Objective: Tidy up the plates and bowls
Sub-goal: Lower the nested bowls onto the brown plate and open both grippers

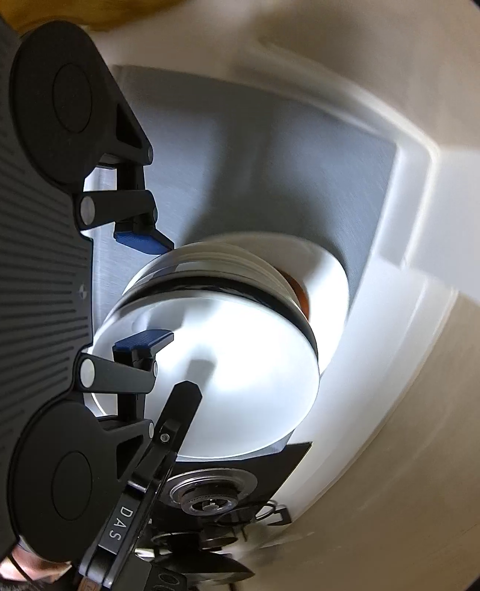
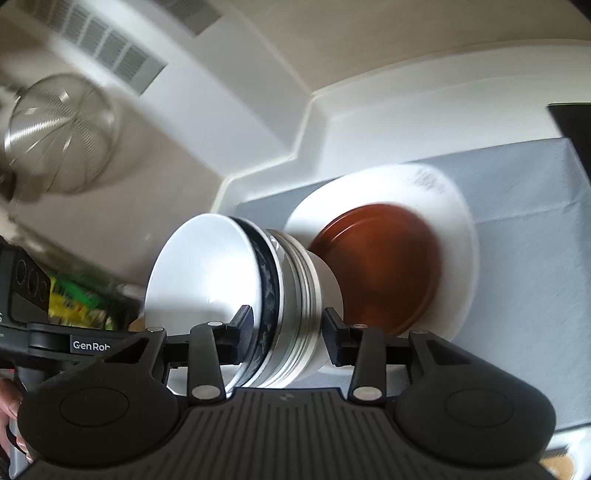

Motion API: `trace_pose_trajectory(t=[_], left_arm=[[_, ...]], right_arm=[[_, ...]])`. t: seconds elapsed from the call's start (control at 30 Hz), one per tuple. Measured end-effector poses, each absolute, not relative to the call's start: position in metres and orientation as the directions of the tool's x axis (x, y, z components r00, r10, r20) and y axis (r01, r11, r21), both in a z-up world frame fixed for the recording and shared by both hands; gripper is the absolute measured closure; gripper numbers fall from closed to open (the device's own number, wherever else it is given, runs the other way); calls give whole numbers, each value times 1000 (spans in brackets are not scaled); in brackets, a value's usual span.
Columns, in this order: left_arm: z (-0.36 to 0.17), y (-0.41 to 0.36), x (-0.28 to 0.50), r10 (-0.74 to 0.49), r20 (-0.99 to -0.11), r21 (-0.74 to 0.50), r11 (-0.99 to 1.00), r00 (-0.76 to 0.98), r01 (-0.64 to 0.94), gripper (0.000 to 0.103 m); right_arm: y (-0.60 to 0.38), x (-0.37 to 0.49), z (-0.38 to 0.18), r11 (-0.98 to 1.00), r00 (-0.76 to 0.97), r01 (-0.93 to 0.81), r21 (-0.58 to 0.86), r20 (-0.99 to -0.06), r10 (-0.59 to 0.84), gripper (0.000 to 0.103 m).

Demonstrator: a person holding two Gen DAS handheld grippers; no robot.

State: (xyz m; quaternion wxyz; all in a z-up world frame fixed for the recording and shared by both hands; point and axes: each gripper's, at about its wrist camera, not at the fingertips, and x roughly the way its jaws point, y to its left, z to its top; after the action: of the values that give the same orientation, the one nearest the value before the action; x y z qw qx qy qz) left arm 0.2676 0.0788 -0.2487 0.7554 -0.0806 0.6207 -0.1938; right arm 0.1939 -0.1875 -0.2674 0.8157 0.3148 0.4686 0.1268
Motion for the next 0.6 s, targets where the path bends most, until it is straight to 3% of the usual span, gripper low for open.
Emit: trace_pose_trajectory(t=[0.6], left_arm=[[-287,26,314,-398,-903,-347,897,159,272,56]], right_arm=[[-222,227,-309,793,548,190,579,-733,404,58]])
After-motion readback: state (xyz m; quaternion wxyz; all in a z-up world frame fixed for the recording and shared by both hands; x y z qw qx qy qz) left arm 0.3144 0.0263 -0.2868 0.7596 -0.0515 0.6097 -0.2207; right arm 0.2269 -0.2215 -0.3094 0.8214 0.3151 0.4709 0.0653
